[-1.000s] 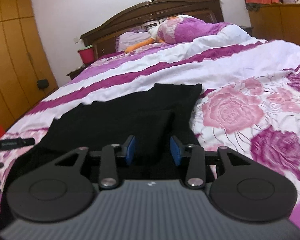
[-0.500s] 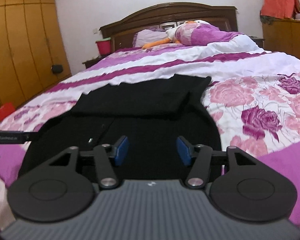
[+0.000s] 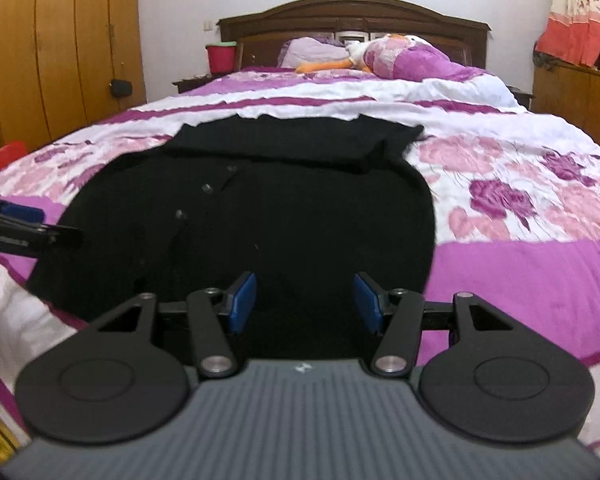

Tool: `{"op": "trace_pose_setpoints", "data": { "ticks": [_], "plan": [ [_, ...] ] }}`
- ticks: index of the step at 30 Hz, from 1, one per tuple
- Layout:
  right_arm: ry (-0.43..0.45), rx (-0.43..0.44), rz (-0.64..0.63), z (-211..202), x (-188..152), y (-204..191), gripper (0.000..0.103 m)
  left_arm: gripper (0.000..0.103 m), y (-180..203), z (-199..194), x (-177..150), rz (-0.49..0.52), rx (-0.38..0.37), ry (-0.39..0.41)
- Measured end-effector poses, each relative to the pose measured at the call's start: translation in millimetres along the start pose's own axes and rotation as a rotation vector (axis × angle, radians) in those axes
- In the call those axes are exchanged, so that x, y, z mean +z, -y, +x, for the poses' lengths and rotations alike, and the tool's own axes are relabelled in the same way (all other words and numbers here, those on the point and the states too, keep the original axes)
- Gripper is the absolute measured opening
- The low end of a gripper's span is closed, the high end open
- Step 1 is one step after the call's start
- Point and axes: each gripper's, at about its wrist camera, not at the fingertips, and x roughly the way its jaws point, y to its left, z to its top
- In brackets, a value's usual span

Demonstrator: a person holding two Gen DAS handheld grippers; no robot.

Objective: Fold small clothes

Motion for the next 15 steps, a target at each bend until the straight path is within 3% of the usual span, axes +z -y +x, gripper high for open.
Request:
{"op": "trace_pose_setpoints", "data": {
  "ticks": [7, 10, 15],
  "plan": [
    [-0.008, -0.085, 0.029, -6.9, -13.0, 13.2, 0.057, 0.080, -32.3, -2.4, -16.7, -0.098, 0.046, -0.030],
    [-0.011, -0.089, 0.025, -9.9, -16.7, 14.0, 0.064, 0.081, -42.4, -1.1, -24.1, -0.156, -0.016, -0.047],
    [-0.031, -0.065, 0.016, -6.4, -20.8, 9.7, 0.064, 0.081, -43.5, 15.6, -31.4, -0.290, -0.194, -0.091]
  ]
}}
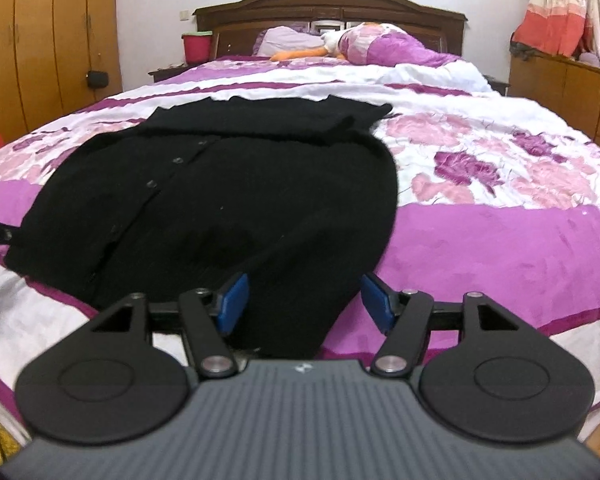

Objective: Fold small clothes

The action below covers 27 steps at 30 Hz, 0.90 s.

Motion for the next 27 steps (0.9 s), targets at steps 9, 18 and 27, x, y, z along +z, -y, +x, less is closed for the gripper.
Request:
{"op": "trace_pose_setpoints", "data": {
  "ticks": [9, 18, 27],
  "plan": [
    [0.011, 0.141, 0.047, 3.9, 1.9, -12.5, 0.064, 0.063, 22.4, 25.7, -3.7, 0.009, -0.055, 0.015],
    [-0.004, 0.170, -0.033, 9.4, 0.5, -38.3, 0.064, 0.018, 27.2, 11.8, 26.6, -0.123, -0.162, 0.062],
    [0.003, 0.220, -0.265, 23.2, -2.9, -92.1, 0.075, 0.013, 34.2, -9.7, 65.1, -0.195, -0.197, 0.188]
  ]
}}
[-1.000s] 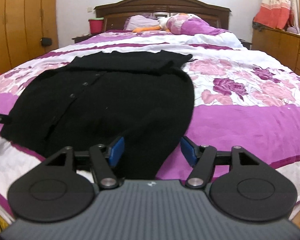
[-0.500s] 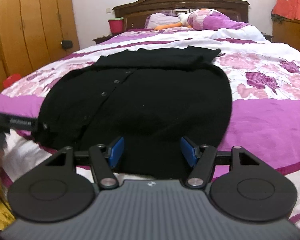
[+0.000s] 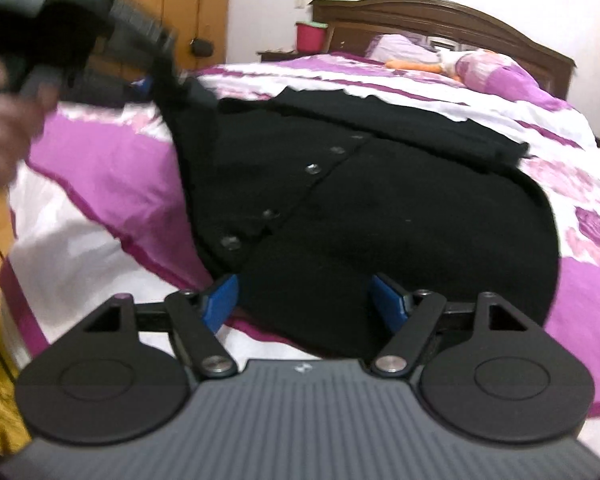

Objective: Fold small clothes
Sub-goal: 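Grasp the cardigan hem with the left gripper and lift it toward the collar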

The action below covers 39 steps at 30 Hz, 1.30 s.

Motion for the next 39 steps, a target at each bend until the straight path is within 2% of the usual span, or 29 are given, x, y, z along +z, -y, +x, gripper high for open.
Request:
{"op": "trace_pose_setpoints", "data": {
  "ticks": [5, 8, 12, 14, 16, 18, 23, 25, 29, 31, 32, 34, 35, 36, 37, 39],
  "plan": [
    [-0.046, -0.147, -0.139, 11.0, -8.9, -11.4, 0.075, 0.014, -4.7, -1.4, -6.7, 0.036, 0.051, -0.010],
    [-0.048, -0.194, -0.118, 5.2, -11.8, -3.1, 0.075, 0.014, -16.4, 1.2, -16.2, 0.010, 0.053, -0.049],
    [-0.019, -0.343, -0.115, -9.5, -18.9, 13.7, 0.075, 0.015, -28.6, 2.9, -32.2, 0.024, 0.082, -0.082],
    [-0.014, -0.368, -0.087, -16.2, -21.7, 25.1, 0.075, 0.017, -35.0, 6.8, -40.6, 0.029, 0.095, -0.115],
    [-0.002, -0.388, -0.066, -22.2, -24.2, 34.7, 0.075, 0.031, -45.7, 12.7, -47.4, -0.011, 0.101, -0.163],
    [0.011, -0.405, -0.059, -27.6, -28.1, 41.8, 0.075, 0.045, -54.3, 13.3, -51.6, -0.059, 0.080, -0.168],
    [0.050, -0.400, -0.096, -29.6, -34.8, 42.7, 0.074, 0.054, -55.8, 12.8, -54.5, -0.066, 0.047, -0.177],
    [0.069, -0.397, -0.141, -30.0, -37.9, 37.8, 0.074, 0.055, -53.8, 14.8, -54.7, -0.073, 0.037, -0.188],
    [0.091, -0.369, -0.211, -29.4, -40.2, 30.9, 0.072, 0.055, -44.1, 18.9, -58.0, -0.026, 0.017, -0.204],
    [0.092, -0.348, -0.210, -27.9, -39.5, 32.0, 0.062, 0.055, -42.0, 23.4, -59.5, -0.013, 0.020, -0.212],
    [0.088, -0.335, -0.193, -27.0, -39.0, 33.8, 0.058, 0.051, -41.4, 25.5, -59.6, -0.008, 0.025, -0.216],
    [0.069, -0.299, -0.146, -23.9, -36.7, 39.5, 0.031, 0.026, -41.8, 28.0, -58.7, -0.002, 0.030, -0.216],
    [0.059, -0.283, -0.124, -22.3, -35.5, 42.2, 0.023, 0.015, -42.8, 28.4, -57.7, -0.007, 0.021, -0.220],
    [0.054, -0.286, -0.111, -21.6, -34.4, 43.8, 0.013, 0.014, -44.0, 27.4, -56.0, -0.019, 0.011, -0.222],
    [0.058, -0.291, -0.099, -22.6, -32.9, 45.4, 0.010, 0.013, -44.6, 24.2, -53.5, -0.030, -0.003, -0.215],
    [0.084, -0.269, -0.067, -29.0, -28.3, 48.5, 0.008, 0.013, -42.3, 14.4, -45.2, -0.029, -0.027, -0.183]
  ]
}}
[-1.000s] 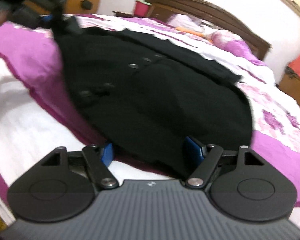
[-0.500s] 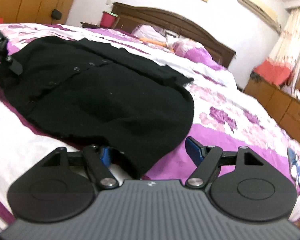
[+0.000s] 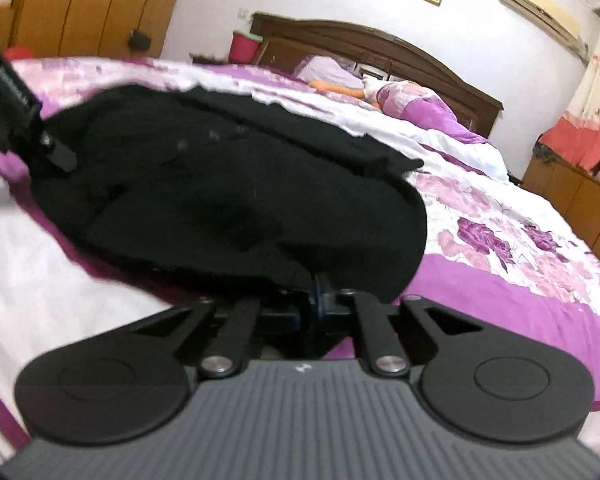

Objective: Fold small clothes

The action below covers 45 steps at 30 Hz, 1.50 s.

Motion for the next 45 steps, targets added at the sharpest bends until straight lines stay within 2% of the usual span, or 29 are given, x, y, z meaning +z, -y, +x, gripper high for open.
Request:
{"op": "trace_pose_setpoints", "data": {
  "ticks": [5, 10, 15, 20, 29, 34, 38, 44, 45],
  "plan": [
    [0.102, 0.011, 0.089, -14.6, 26.8, 17.2, 0.007, 0.013, 12.3, -30.8, 28.0, -0.029, -0.065, 0.135],
    [0.213, 0.009, 0.198, -13.2, 63.7, 39.8, 0.007, 0.012, 34.6, -33.3, 63.7, -0.047, -0.097, 0.248],
    [0.286, -0.042, 0.249, 8.0, 100.1, 55.6, 0.007, 0.012, 55.8, -17.3, 105.1, -0.042, -0.084, 0.312],
    [0.307, -0.067, 0.241, 44.0, 133.0, 71.7, 0.007, 0.012, 76.4, 13.6, 156.9, -0.005, -0.032, 0.335],
    [0.266, -0.147, 0.213, 132.1, 170.7, 95.4, 0.007, 0.012, 86.2, 93.7, 225.3, 0.022, 0.083, 0.375],
    [0.207, -0.193, 0.165, 184.3, 178.4, 94.4, 0.007, 0.013, 78.8, 150.7, 261.7, 0.047, 0.148, 0.348],
    [0.121, -0.212, 0.154, 233.4, 177.1, 92.8, 0.007, 0.013, 66.3, 205.6, 282.5, 0.084, 0.220, 0.316],
    [-0.074, -0.205, 0.104, 307.7, 162.8, 89.5, 0.010, 0.014, 33.5, 294.1, 291.3, 0.102, 0.301, 0.187],
    [-0.106, -0.213, 0.095, 317.8, 157.6, 89.7, 0.016, 0.015, 28.7, 304.5, 290.1, 0.115, 0.307, 0.169]
  ]
}}
